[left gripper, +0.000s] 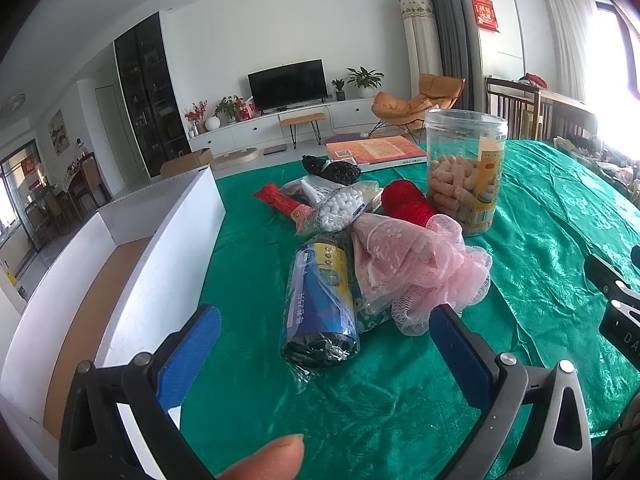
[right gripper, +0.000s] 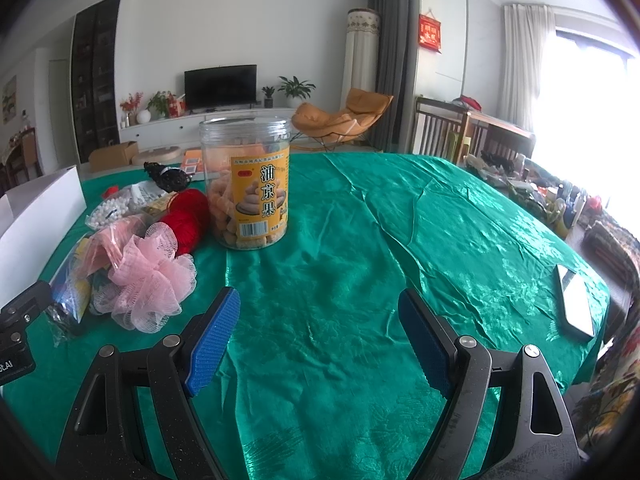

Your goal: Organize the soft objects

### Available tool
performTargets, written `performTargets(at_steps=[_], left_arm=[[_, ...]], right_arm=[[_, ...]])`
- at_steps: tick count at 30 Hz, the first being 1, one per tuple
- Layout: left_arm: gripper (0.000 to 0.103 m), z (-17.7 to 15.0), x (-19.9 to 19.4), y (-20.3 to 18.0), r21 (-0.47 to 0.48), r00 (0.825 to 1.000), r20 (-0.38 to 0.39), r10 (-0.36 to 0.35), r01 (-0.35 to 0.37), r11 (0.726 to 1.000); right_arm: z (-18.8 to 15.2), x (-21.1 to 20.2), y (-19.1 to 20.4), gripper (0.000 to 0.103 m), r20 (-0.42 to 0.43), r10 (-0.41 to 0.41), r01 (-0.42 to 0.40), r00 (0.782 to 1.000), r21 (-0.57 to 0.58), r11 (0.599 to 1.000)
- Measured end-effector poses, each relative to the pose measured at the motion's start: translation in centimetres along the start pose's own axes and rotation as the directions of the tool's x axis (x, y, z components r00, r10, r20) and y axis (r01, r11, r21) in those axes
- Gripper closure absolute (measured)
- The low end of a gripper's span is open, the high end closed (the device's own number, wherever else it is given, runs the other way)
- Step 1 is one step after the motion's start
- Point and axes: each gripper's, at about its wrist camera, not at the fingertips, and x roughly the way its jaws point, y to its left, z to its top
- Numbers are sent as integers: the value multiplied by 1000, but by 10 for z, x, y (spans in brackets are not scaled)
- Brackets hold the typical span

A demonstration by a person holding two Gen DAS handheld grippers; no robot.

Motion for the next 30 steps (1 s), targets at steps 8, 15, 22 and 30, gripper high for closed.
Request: performTargets(at_steps=[8,15,22,30], left_arm=[[0,0,1,0,5,1000,-4,0,0,1000],[0,0,1,-1,5,1000,-7,0,0,1000],[0,-1,2,-1,5,1000,-7,-1,1,1000],[0,-2,7,1,-5,1000,-27,-3,3,1000]], right_arm=[[0,0,0,19,0,1,-1,1000,0,1000],[0,1,0,19,-5,2,-2,1000,-1,1000],[0,1,0,19,-6,2,-2,1000,-1,1000],[-3,2,-1,19,-10,4,-4,1000,7,1000]])
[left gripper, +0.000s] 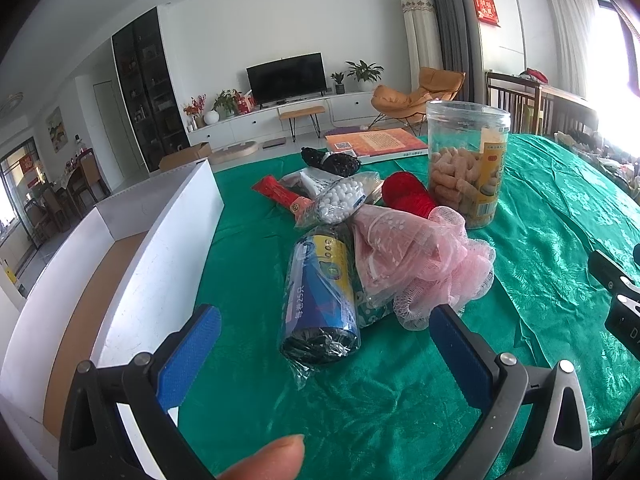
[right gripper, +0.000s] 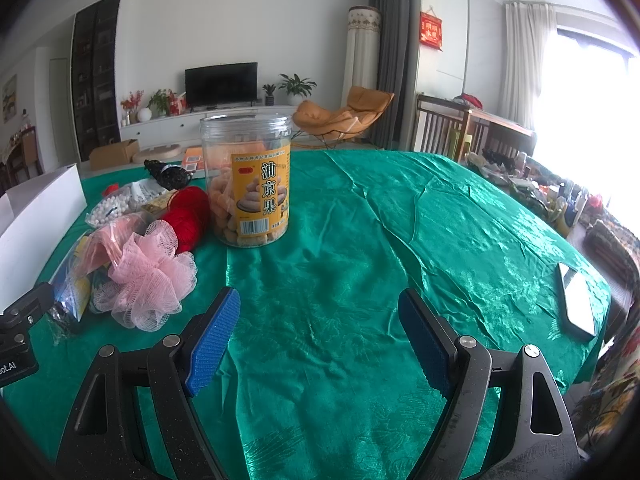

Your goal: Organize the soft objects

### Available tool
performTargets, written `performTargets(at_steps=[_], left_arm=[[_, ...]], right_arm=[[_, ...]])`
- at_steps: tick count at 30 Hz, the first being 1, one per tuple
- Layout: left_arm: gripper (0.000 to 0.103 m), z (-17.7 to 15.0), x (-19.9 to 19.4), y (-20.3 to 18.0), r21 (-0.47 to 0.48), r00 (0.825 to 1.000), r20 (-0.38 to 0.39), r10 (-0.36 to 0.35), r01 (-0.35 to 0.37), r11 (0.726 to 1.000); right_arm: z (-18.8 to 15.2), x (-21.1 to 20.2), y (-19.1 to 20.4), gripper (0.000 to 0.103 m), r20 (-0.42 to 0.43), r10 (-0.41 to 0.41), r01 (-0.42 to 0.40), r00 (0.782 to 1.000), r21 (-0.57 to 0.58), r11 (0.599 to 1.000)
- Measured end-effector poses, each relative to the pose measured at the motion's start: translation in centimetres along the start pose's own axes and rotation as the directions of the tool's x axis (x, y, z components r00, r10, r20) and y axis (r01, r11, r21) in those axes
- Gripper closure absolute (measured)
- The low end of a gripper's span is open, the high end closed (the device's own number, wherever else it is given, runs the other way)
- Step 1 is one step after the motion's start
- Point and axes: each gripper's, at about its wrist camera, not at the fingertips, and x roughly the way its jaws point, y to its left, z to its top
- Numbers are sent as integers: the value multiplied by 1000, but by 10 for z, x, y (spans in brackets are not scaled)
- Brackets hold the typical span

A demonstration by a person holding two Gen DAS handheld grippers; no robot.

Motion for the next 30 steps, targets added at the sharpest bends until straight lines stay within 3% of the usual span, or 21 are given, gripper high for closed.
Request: performTargets(at_steps=[8,19,30], left_arm=[[0,-6,8,7,-14,999,-32,-16,15,1000],[0,-14,16,1,12,997,-72,-40,41,999],[0,-27,37,-3,18,985,-168,-39,43,999]], right_arm=[[-11,5,-14,19,-43,5,-1,999,100,995],[-9,0,-7,19,-62,13,-7,998,97,995],[-8,1,-8,19,-62,16,-9,998,101,995]])
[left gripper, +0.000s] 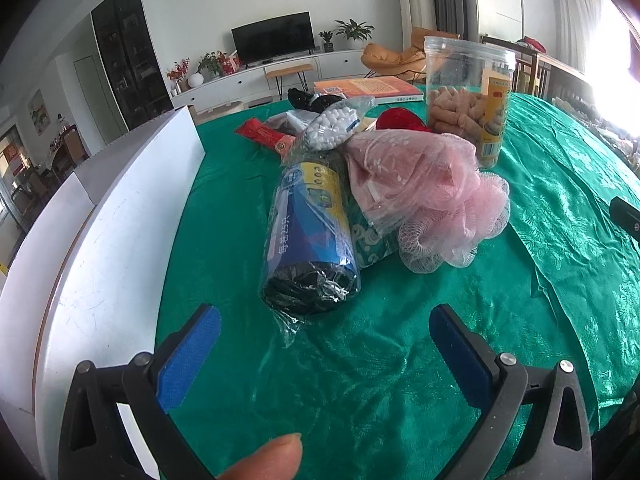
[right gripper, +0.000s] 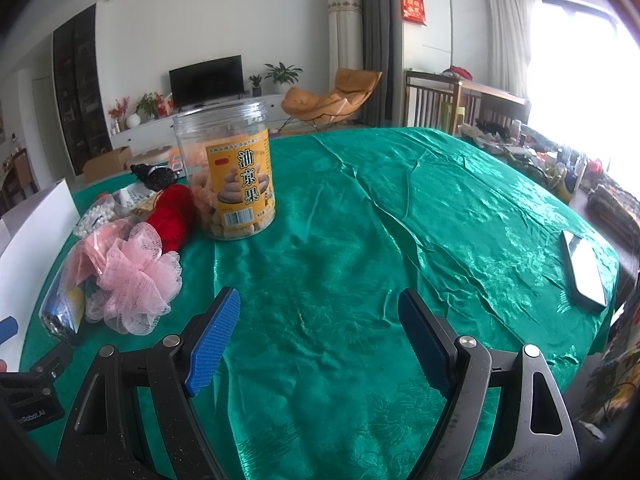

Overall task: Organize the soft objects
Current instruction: 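Move the left tool toward the blue wrapped roll while the right tool approaches the pink bath puff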

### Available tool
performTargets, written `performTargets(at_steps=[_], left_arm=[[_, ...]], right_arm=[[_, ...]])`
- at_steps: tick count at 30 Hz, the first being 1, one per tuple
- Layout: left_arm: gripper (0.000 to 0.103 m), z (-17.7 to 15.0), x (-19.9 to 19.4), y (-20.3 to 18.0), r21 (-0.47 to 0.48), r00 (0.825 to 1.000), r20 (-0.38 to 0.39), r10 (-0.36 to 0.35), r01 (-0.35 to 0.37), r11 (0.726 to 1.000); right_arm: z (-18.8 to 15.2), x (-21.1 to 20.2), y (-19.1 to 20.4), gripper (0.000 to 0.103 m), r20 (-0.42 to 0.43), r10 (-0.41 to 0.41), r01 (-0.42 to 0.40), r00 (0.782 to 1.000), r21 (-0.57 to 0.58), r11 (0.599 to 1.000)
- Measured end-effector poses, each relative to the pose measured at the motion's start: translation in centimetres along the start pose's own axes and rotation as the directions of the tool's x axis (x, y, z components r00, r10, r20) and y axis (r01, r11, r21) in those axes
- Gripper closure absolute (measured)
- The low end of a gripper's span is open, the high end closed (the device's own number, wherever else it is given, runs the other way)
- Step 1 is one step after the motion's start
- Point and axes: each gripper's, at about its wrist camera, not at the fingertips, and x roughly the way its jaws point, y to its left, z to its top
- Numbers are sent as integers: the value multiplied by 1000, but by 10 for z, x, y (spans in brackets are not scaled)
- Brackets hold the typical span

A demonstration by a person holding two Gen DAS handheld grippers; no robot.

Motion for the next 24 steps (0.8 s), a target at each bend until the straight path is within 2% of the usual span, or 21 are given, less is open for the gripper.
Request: performTargets(at_steps=[12,16,18,20,21,22,24], left_arm=[[0,-12,28,-1,4,995,-102,-15,15,1000],[0,-18,37,0,-7,992,-122,-32,31,999],[0,-20,39,4,-31,991,-121,-57,54,998],[0,-19,42,8,-50,988,-128,-81,75,996],[0,-19,44,10,-61,986,-134,-95,88,994],[0,-19,46,13,-75,984,-140,-110,101,992],[0,-19,47,15,-83,983,-141,-113,102,991]], right_arm=[[1,7,-1,19,-16,18,-18,1000,-2,1000],[1,14,5,19,-52,63,-64,997,-16,998],[4,15,8,19,-46,115,-117,992,-24,993],[7,14,19,19,-34,237,-238,971,-35,971],[9,17,25,19,-46,306,-308,951,-45,950],[13,26,37,19,-85,388,-393,918,-60,917],[20,43,58,19,-155,482,-495,862,-60,867]])
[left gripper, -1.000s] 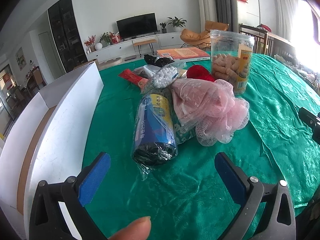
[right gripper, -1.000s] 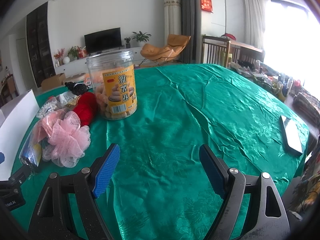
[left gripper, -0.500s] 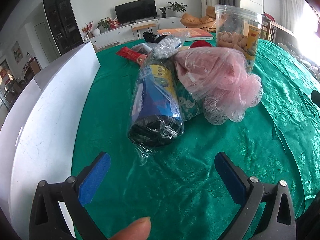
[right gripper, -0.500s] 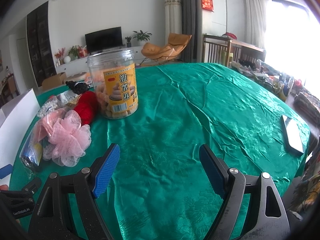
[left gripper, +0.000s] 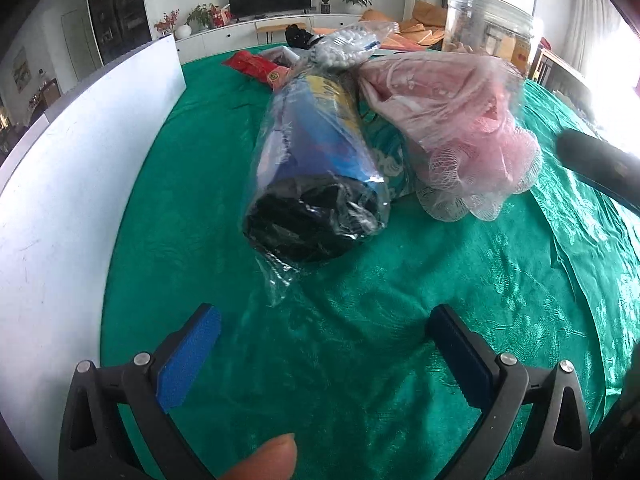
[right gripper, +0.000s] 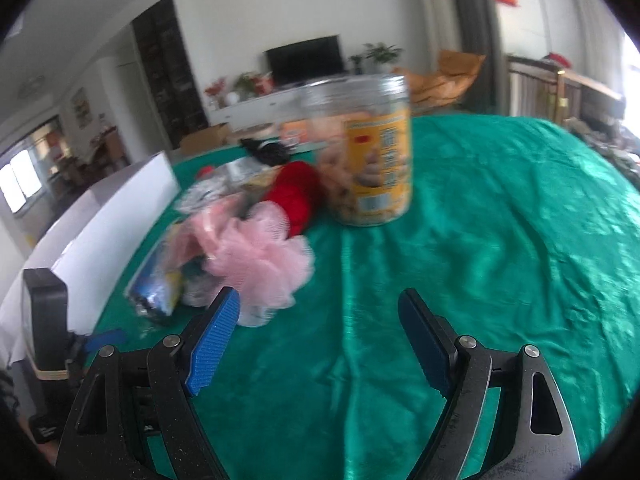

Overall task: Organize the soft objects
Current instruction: 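Move the left tool toward the blue wrapped roll while the right tool approaches the pink bath puff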

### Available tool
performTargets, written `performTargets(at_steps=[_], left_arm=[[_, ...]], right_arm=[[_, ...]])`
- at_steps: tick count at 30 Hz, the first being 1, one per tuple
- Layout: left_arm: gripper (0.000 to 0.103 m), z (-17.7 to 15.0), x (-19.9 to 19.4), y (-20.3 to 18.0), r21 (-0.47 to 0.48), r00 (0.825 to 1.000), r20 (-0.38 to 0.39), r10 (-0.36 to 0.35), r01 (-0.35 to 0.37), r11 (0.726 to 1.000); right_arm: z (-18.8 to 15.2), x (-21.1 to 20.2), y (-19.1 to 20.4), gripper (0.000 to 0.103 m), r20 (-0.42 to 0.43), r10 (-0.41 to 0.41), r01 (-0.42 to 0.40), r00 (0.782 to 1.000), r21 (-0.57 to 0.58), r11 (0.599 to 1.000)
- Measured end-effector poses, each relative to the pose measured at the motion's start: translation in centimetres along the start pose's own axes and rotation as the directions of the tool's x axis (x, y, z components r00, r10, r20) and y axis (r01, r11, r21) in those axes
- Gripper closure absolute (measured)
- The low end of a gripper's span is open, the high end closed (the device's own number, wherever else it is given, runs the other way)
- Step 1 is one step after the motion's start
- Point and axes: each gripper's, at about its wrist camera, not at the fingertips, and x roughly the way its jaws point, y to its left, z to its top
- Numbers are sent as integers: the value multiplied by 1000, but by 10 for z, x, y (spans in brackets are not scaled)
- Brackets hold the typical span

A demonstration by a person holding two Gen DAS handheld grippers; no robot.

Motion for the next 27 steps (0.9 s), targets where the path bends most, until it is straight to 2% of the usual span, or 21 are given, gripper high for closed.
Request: performTargets(at_steps=[2,5,6,7,8,9,11,13,14,16,18,19,20,23,27], left_arm=[[0,0,-1,1,5,1000,3,-5,5,1000],[0,0,0,2,5,1000,7,-5,5,1000],[0,1,0,3,5,1000,8,-6,6,1000],[0,2,0,3,4,1000,9,-7,7,1000],[0,1,-1,3,4,1000,12,-7,7,1000],[0,-1,-1,4,3,1000,16,-7,7,1000],[0,-1,-1,4,-3,1000,21,-3,3,1000],[0,-5,-3,3,-9,1000,25,0,0,1000],[0,-7,-5,3,-12,1000,27,1,-1,1000],[0,-9,-7,2,-15,1000,29,2,-2,1000],[0,-9,-7,2,-17,1000,31,2,-1,1000],[0,-9,-7,3,-17,999,33,2,-2,1000],[0,-10,-8,3,-16,999,35,2,-1,1000],[0,-10,-8,3,-11,999,38,-1,1,1000],[0,-11,-8,4,-5,999,40,-4,4,1000]], right_arm=[[12,30,11,19,-78,59,-60,995,-18,998],[20,74,17,21,-209,73,-81,975,-29,996],[19,83,15,27,-239,63,-69,969,-16,997],[17,85,10,56,-248,61,-61,967,8,998],[16,81,5,72,-240,60,-51,969,41,998],[14,72,-3,76,-214,55,-39,975,81,996],[8,41,-20,77,-128,-24,42,991,137,990],[2,16,-42,77,-78,-110,123,991,198,973],[-3,6,-55,75,-69,-167,179,983,230,957],[-11,-5,-73,71,-83,-262,274,962,243,931],[-20,-8,-83,60,-112,-304,323,946,276,905],[-24,-13,-88,37,-126,-307,331,943,317,889],[-26,-15,-91,19,-133,-305,332,943,350,876],[-31,-25,-94,20,-136,-327,354,935,377,856],[-32,-29,-96,20,-146,-346,376,927,359,854]])
